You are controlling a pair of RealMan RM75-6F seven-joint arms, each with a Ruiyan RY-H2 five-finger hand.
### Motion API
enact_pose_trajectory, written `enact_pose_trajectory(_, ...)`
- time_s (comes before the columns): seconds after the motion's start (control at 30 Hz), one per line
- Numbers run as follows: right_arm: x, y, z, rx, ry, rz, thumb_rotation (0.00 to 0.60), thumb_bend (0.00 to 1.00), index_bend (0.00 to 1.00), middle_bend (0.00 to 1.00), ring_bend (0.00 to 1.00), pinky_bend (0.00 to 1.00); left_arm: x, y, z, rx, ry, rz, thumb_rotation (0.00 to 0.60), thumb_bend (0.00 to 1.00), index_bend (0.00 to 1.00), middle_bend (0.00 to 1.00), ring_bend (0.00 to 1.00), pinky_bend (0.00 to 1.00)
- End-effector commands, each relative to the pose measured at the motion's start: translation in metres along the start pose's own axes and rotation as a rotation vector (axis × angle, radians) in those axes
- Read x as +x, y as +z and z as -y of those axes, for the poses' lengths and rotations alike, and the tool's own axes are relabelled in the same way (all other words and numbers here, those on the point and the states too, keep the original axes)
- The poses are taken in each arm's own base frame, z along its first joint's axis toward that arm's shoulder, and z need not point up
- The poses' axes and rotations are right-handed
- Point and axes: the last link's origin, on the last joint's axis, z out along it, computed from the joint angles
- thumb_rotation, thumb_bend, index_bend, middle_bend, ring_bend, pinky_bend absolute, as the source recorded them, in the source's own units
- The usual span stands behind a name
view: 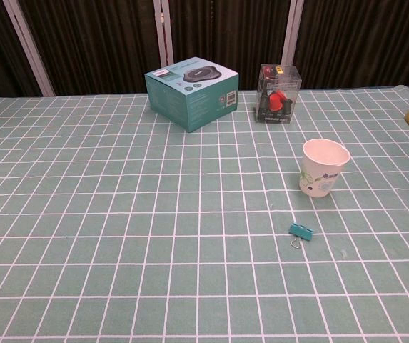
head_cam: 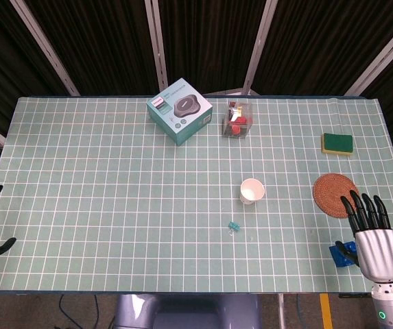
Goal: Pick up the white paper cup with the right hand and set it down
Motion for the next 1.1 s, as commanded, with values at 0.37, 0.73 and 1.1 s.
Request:
enact_pose_trajectory(0.37, -0.014, 0.017, 0.027, 0.184, -0.108, 0.062, 0.6, 0.0, 0.0, 0.0, 0.0, 0.0, 0.001, 0.003, 0.003, 0.02, -0.002, -0.004, 0.6, 0.0, 0.0, 0.0, 0.0, 0.0)
enact_pose_trajectory(0.73, -0.032, 0.085, 0.119, 0.521, -0.305, 0.166, 0.6, 0.0, 0.0, 0.0, 0.0, 0.0, -0.01, 0.02, 0.013, 0.083, 0.03, 0.024, 0.6, 0.0, 0.0, 0.0, 0.0, 0.0)
enact_pose_trajectory(1.1, -0.078, 0.122, 0.155, 0.665, -0.576, 0.227, 0.6, 0.0, 0.0, 0.0, 0.0, 0.0, -0.021, 0.028, 0.015, 0.111, 0.062, 0.05, 0.6, 0.0, 0.0, 0.0, 0.0, 0.0)
